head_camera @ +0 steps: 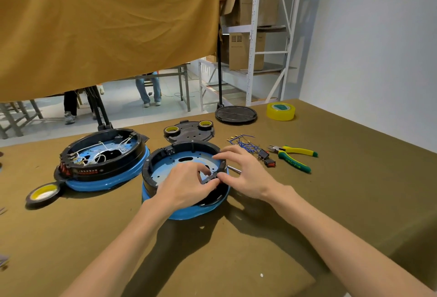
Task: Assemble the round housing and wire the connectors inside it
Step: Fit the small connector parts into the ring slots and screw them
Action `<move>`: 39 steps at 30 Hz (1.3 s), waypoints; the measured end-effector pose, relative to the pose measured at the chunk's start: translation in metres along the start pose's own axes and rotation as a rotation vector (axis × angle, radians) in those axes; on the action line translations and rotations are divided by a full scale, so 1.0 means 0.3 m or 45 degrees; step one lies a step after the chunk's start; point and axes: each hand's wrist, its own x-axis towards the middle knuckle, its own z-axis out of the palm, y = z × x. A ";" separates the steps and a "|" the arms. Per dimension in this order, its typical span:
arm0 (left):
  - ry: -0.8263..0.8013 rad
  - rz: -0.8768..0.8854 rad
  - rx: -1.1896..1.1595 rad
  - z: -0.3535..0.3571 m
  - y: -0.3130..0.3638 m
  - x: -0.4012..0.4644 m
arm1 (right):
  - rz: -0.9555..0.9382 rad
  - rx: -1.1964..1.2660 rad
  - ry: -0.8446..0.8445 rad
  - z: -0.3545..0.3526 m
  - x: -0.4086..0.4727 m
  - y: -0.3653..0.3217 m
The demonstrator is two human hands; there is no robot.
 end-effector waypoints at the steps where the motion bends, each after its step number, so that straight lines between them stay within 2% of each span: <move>1: -0.020 0.008 -0.017 -0.010 -0.005 -0.004 | -0.021 -0.057 -0.085 -0.015 0.012 0.004; 7: -0.049 0.103 -0.070 -0.045 -0.025 -0.036 | -0.214 -0.371 -0.354 -0.052 0.054 0.003; 14: 0.001 0.170 -0.087 -0.055 -0.034 -0.039 | -0.301 -0.266 -0.257 -0.036 0.061 -0.016; 20: 0.050 0.220 -0.096 -0.048 -0.050 -0.074 | -0.309 -0.372 -0.314 -0.045 0.077 -0.023; 25: 0.045 0.259 -0.044 -0.049 -0.048 -0.082 | -0.315 -0.287 -0.317 -0.040 0.076 -0.032; 30: 0.001 0.242 -0.006 -0.060 -0.043 -0.107 | -0.319 -0.367 -0.401 -0.065 0.069 -0.037; 35: 0.120 0.182 0.070 -0.056 -0.024 -0.130 | -0.356 -0.448 -0.358 -0.066 0.078 -0.042; 39: 0.063 0.135 0.064 -0.059 -0.034 -0.108 | -0.348 -0.483 -0.315 -0.063 0.067 -0.049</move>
